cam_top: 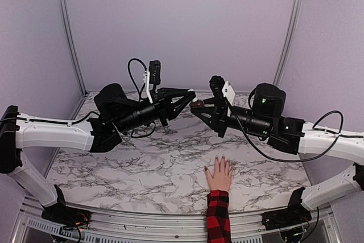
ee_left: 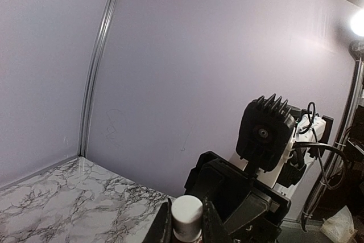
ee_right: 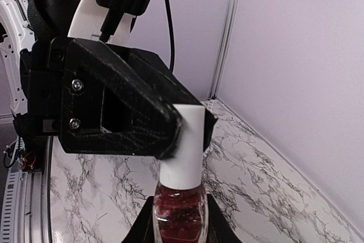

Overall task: Paint the nails
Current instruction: Screw the nail polish bottle cap onto the nail polish bottle.

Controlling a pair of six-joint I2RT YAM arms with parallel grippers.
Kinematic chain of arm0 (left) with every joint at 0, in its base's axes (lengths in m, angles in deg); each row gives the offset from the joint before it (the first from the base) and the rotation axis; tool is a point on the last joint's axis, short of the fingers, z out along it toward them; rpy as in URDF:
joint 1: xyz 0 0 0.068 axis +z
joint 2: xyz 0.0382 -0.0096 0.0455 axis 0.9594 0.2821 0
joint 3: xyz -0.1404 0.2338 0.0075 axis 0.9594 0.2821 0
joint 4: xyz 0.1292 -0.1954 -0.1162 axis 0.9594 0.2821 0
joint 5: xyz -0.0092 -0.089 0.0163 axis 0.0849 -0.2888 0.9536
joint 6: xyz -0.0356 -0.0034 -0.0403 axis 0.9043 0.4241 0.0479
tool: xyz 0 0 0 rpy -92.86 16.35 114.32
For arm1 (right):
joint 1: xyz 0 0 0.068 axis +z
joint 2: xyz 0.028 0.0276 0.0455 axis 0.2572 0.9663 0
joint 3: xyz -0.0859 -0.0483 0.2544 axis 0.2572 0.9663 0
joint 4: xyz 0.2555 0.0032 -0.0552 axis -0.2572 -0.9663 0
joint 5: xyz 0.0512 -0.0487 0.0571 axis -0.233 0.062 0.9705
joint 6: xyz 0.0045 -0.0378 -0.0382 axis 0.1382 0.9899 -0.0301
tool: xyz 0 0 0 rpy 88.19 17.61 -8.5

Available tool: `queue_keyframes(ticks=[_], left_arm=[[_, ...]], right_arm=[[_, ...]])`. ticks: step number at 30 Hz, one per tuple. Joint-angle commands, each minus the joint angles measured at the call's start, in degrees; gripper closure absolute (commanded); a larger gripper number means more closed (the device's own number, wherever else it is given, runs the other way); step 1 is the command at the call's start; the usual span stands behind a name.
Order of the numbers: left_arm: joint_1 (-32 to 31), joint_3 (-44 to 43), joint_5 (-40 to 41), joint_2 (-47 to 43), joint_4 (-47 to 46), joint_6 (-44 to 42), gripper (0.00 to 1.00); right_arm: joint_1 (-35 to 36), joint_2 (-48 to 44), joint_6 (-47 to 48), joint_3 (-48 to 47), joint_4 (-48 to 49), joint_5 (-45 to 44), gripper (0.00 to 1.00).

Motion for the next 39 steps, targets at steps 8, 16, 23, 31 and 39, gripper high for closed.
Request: queue_keyframes(ticks=[8,16,23,31,39], left_arm=[[-1.7,-0.4,-16.5,4.7,7.2,-2.5,1.0],[-1.8,0.5,-21.8,5.0,7.2,-5.7,1.0],[-1.9,1.3,-27.1,4.7,7.2,-7.6,1.0],[-1.7,1.3,-34.1,4.5,7.8,-8.4,0.99],[-1.2,1.2,-33.9,3.9,8.4,-8.3,0.91]], right_arm=[[-1.2,-1.2,-2.9,-3.6,8.7,20.3,1.0],[-1.7,-1.2,-5.0,-4.1,11.8,31.8,1.0],[-1.9,-1.7,-6.8,-4.7,14.5,39.1,1.0],[-1.9,-1.2,-8.1,-5.7,15.9,46.6,1.0],[-1.9,-0.8,-10.1,-5.9,16.6,49.4,1.0]])
